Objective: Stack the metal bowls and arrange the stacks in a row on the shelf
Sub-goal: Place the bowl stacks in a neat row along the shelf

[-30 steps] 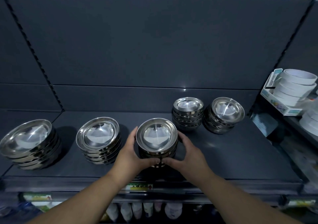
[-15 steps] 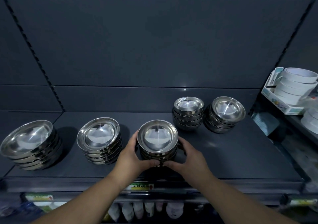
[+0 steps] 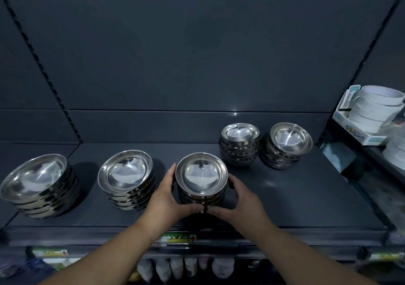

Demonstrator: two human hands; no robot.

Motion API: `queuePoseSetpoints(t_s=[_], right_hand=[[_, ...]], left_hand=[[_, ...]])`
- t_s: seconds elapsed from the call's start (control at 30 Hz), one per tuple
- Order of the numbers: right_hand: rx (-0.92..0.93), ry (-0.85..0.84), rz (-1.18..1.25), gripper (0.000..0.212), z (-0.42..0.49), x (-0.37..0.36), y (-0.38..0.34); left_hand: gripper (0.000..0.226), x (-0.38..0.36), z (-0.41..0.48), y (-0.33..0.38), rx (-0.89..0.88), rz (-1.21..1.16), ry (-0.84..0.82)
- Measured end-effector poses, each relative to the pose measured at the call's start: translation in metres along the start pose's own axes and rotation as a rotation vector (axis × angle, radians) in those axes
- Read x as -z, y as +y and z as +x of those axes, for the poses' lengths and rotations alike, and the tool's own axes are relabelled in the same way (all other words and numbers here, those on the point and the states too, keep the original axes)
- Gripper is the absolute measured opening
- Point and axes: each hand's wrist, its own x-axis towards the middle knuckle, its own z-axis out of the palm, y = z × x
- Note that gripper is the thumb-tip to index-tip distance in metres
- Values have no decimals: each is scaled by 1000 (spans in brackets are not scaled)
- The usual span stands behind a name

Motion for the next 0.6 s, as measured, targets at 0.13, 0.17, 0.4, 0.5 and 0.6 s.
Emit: queuePoseSetpoints(t_s=[0.13,0.17,0.4,0.5,0.6], right_hand=[[30,19,28,97,5,3,-3],[37,20,30,96,5,4,-3],[40,9,17,97,8,7,-1],[16,-29,4,100,7,7,2],[12,-32,-6,95,6,5,4]], left_hand=[[121,0,-2,1,-7,-26,31],[119,0,-2,2,-8,-30,36],[117,-3,-4,4,-4,-23,40],[115,-5,-5,4,-9,-5,27],[114,-6,-4,3,-6,6,28]])
